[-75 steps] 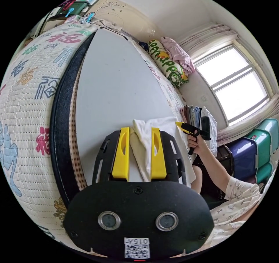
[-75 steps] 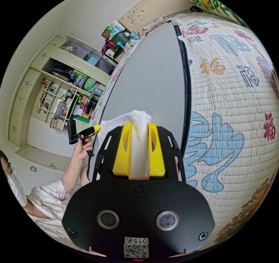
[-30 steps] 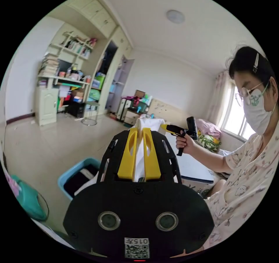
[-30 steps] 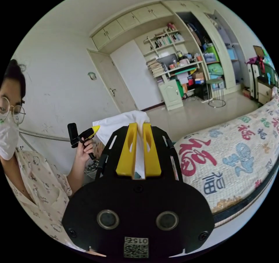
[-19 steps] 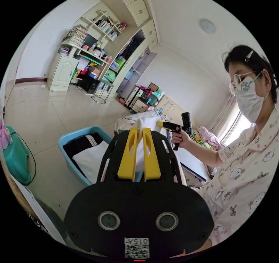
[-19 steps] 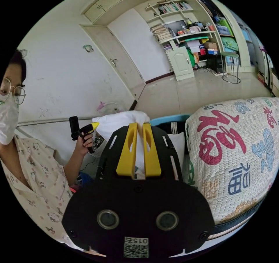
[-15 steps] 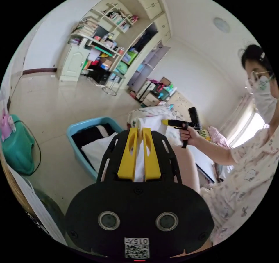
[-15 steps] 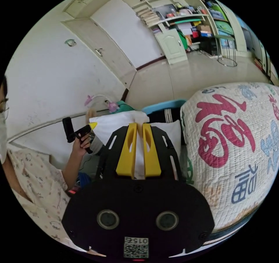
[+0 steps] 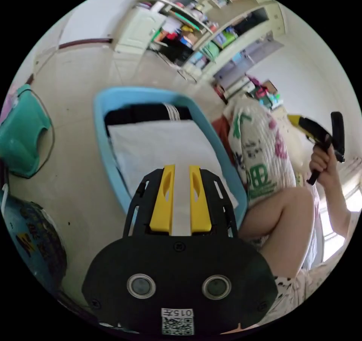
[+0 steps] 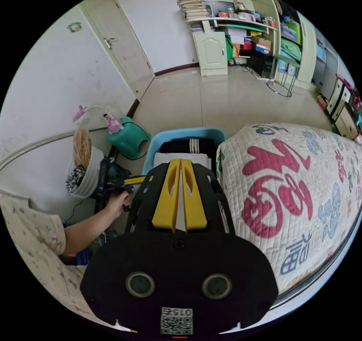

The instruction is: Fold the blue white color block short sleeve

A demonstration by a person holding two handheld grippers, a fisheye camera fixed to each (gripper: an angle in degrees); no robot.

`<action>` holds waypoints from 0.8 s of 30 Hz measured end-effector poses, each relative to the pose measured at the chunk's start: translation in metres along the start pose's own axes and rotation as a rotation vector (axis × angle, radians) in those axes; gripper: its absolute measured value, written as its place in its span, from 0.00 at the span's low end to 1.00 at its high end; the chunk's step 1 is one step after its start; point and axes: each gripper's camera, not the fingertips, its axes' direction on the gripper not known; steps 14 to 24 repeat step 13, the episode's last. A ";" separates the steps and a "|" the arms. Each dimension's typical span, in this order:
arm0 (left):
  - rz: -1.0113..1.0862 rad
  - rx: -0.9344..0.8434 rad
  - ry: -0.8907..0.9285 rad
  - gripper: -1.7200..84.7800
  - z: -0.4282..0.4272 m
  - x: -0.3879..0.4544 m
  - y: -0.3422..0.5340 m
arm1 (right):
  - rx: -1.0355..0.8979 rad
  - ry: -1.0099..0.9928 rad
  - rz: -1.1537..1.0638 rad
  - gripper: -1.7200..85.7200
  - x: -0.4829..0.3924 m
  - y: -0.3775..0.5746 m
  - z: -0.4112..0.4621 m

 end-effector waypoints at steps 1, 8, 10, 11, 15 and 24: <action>0.036 -0.087 -0.027 0.09 0.020 0.017 0.007 | 0.024 -0.046 0.020 0.01 -0.001 0.009 -0.014; 0.109 -0.347 -0.163 0.12 0.078 0.073 0.046 | 0.116 -0.223 0.100 0.01 -0.018 0.026 -0.117; 0.143 -0.359 -0.200 0.11 0.081 0.088 0.036 | 0.201 -0.154 0.159 0.01 -0.022 0.017 -0.157; 0.147 -0.383 -0.211 0.11 0.085 0.096 0.024 | 0.265 -0.106 0.213 0.01 -0.024 0.011 -0.185; 0.159 -0.375 -0.222 0.10 0.081 0.111 0.002 | 0.347 -0.026 0.315 0.01 -0.028 0.005 -0.224; 0.159 -0.375 -0.222 0.10 0.081 0.111 0.002 | 0.347 -0.026 0.315 0.01 -0.028 0.005 -0.224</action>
